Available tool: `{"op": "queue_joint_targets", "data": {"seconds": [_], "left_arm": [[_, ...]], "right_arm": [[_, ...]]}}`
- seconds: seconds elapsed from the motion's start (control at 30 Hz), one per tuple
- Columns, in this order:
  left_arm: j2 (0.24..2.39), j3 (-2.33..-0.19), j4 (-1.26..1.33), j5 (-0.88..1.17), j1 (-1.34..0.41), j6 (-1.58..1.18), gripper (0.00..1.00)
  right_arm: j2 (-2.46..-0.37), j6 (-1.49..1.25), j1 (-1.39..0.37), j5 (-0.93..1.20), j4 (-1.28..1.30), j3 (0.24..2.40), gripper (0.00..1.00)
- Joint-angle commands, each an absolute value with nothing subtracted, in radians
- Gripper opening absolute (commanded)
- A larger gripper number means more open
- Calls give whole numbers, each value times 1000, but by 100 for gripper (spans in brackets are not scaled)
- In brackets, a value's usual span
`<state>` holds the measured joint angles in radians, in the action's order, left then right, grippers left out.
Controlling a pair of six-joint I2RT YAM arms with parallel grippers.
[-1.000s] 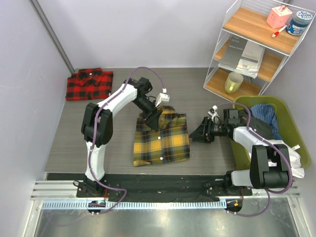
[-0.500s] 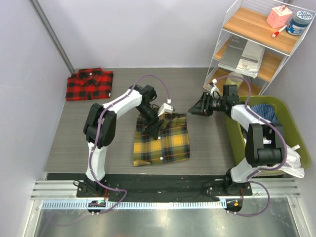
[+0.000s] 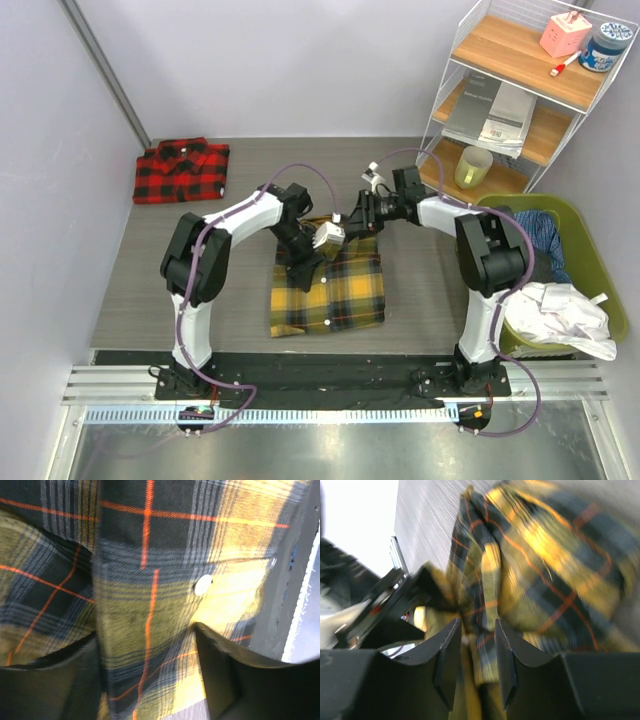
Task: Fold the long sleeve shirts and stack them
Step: Fold the shirt
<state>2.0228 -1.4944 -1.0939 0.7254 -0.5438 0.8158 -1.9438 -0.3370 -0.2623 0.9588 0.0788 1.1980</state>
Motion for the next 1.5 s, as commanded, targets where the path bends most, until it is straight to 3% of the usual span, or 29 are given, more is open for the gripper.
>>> {"op": "queue_joint_targets", "data": {"seconds": [0.0,0.23,0.33,0.43,0.87,1.17,1.33,1.47], "left_arm": [[1944,-1557,-1134,735,-548,812,59],[2000,-1655,-1178,747,-548,775,20],[2031,-1703,-1198,727,-545,762,10],[2063,-1775,-1219,710,-529,749,7],[2253,-1930,-1170,572,-506,690,7],[2030,-1478,-1078,568,-560,658,5],[1899,-1376,-1077,594,-566,637,6],[1867,-1423,-1095,624,-568,621,21]], "right_arm": [[-2008,-261,-293,992,38,1327,38],[-2141,-166,-314,982,93,1445,37],[-2189,-97,-324,979,164,1486,36],[-2210,-51,-331,985,214,1482,36],[-2266,28,-337,1002,304,1525,34],[-2165,-83,-428,1014,200,1343,32],[-2059,-239,-462,1026,41,1212,35],[-2017,-262,-439,1029,87,1290,40]]}}
